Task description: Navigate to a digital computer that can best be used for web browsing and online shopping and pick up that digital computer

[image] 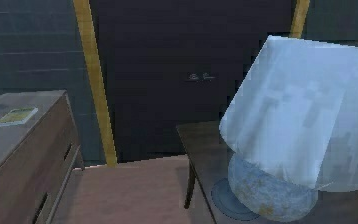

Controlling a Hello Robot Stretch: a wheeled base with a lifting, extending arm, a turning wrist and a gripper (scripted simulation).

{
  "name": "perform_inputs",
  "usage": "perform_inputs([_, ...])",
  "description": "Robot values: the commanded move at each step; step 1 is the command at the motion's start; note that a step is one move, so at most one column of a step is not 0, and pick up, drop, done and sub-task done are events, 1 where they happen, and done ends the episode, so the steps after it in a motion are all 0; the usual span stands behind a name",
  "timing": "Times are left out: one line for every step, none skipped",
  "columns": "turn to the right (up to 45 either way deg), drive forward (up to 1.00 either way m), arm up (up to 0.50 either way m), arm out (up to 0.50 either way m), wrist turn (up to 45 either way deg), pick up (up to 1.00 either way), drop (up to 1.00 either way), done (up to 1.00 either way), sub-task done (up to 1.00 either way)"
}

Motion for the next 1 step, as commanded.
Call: perform_inputs([0.0, 0.0, 0.5, 0.0, 0.0, 0.0, 0.0, 0.0, 0.0])
